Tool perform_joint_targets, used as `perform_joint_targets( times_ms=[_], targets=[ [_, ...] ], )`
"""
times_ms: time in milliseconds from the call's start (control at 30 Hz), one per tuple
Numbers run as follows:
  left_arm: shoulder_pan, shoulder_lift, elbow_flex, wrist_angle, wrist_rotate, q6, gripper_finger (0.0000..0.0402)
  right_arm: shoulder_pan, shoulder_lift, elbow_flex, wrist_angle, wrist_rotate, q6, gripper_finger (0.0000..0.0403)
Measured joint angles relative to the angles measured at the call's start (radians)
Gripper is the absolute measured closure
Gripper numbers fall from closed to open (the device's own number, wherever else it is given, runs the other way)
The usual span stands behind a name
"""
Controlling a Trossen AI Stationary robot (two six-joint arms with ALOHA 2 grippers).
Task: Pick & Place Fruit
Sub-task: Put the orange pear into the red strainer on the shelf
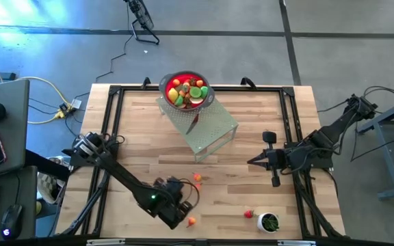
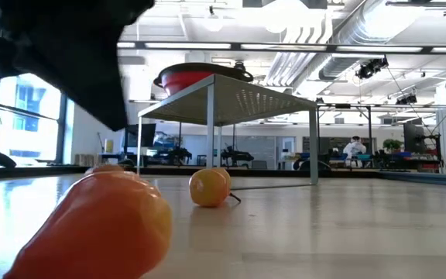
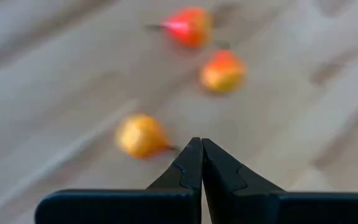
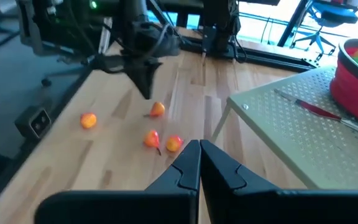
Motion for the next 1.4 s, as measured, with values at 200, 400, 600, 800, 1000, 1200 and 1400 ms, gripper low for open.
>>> perform_joint_targets(
  times_ms=[200, 400, 600, 800, 1000, 1200, 1400],
  targets=[
    [0.001, -0.011, -0.001, -0.16, -0.005, -0.179, 0.0401, 0.0, 0.0, 0.0, 0.032, -0.001, 0.026, 0.04],
    [0.001, -0.014, -0.001, -0.151, 0.003, -0.192, 0.0401, 0.0, 0.0, 0.0, 0.036, 0.0, 0.02, 0.04],
    [0.001, -0.022, 0.0, -0.148, 0.081, -0.098, 0.0401, 0.0, 0.0, 0.0, 0.038, 0.0, 0.019, 0.04],
    [0.001, -0.022, 0.0, -0.121, 0.111, -0.083, 0.0401, 0.0, 0.0, 0.0, 0.038, 0.0, 0.022, 0.04],
    [0.002, -0.022, 0.0, -0.107, 0.147, -0.066, 0.0401, 0.0, 0.0, 0.0, 0.038, 0.0, 0.018, 0.04],
    [0.009, -0.028, 0.0, -0.112, 0.159, 0.021, 0.0401, 0.0, 0.0, 0.0, 0.037, 0.0, 0.018, 0.04],
    [0.037, -0.045, -0.001, -0.137, 0.171, 0.022, 0.0401, 0.0, 0.0, 0.0, 0.037, -0.001, 0.022, 0.04]
  ],
)
